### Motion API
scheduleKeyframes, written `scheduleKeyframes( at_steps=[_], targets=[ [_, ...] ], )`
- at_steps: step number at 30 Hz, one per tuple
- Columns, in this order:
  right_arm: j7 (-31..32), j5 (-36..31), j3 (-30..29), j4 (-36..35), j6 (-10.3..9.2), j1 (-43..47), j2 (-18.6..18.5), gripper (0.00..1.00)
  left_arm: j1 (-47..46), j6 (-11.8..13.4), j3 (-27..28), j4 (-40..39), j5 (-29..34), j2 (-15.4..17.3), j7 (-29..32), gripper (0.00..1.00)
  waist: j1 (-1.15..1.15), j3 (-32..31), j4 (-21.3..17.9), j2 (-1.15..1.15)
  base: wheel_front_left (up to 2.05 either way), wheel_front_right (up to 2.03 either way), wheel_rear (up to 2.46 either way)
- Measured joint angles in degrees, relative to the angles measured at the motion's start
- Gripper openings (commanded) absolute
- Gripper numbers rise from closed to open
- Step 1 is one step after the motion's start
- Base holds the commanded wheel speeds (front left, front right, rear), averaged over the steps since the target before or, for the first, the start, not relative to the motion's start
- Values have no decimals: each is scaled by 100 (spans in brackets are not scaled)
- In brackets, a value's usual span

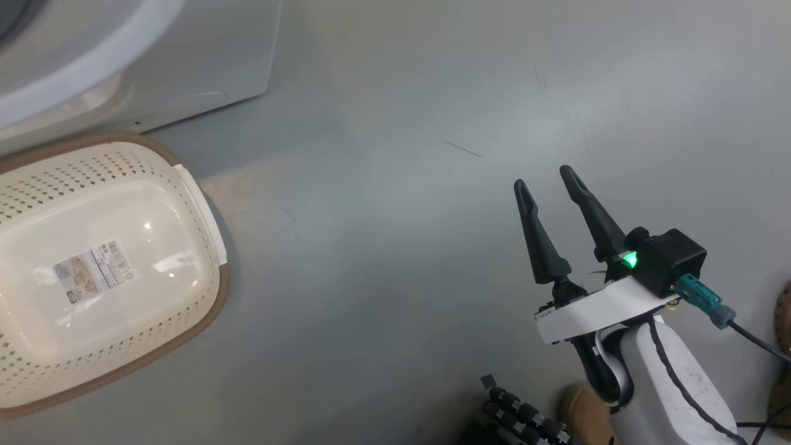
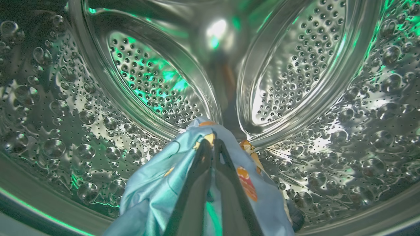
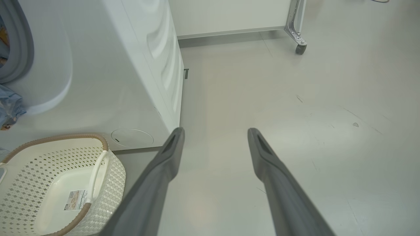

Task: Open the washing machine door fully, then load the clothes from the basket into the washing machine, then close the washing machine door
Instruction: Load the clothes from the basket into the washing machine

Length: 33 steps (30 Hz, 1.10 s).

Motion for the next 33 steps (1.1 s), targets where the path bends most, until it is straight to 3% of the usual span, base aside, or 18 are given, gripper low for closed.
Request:
scheduleKeyframes(
  at_steps=[15, 33],
  targets=[
    [0, -8, -76, 146, 0, -56, -2, 100, -45, 99, 73, 747, -23, -423, -276, 100, 0, -378, 178, 0, 0, 0, 0],
    [0, -71, -319, 226, -1, -55, -7, 100, 260, 16, -131, 1123, -118, -1099, -437, 100, -1, -746, 753, 0, 0, 0, 0]
  ],
)
